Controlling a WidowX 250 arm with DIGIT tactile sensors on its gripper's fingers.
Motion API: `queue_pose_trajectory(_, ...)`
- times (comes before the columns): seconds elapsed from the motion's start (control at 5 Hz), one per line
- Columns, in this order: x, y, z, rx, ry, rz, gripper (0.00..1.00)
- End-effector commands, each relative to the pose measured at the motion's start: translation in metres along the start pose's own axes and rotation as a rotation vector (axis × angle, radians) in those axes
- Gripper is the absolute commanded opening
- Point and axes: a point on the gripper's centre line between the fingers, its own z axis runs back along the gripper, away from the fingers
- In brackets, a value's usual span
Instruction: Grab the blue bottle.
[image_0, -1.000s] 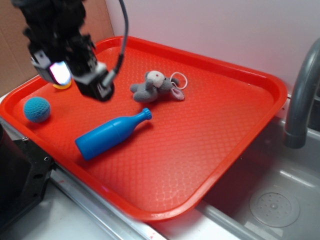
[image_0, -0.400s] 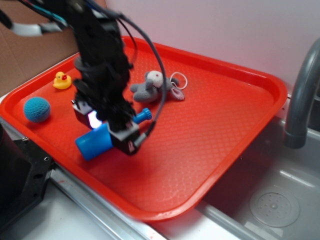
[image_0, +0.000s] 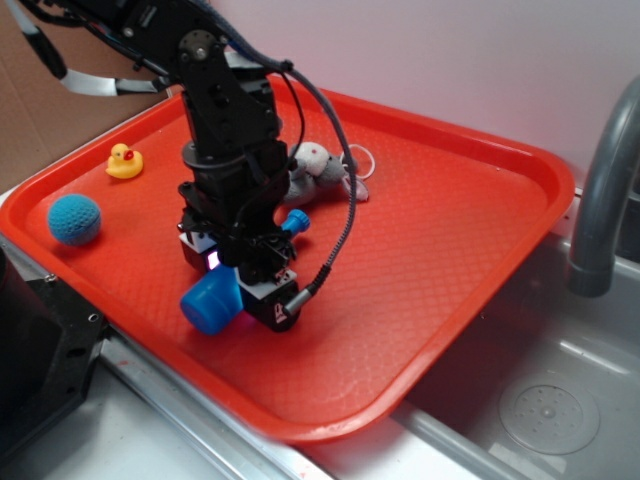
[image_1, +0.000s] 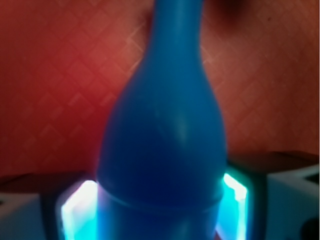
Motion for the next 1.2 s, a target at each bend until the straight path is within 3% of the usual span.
queue_pose_trajectory(0.0,0.015,0.016,0.04,-0.003,-0.031,0.03,0.0)
queue_pose_trajectory(0.2,0.022,0.036,0.091,-0.026,-0.065,0.071,0.0)
queue_pose_trajectory(0.6,0.016,0.058,0.172,-0.006,-0.211,0.204,0.0)
queue_pose_trajectory(0.8,0.013,0.064,0.185,-0.03,-0.247,0.226,0.0)
queue_pose_trajectory(1.0,0.02,0.069,0.171,-0.044,-0.204,0.29,0.0)
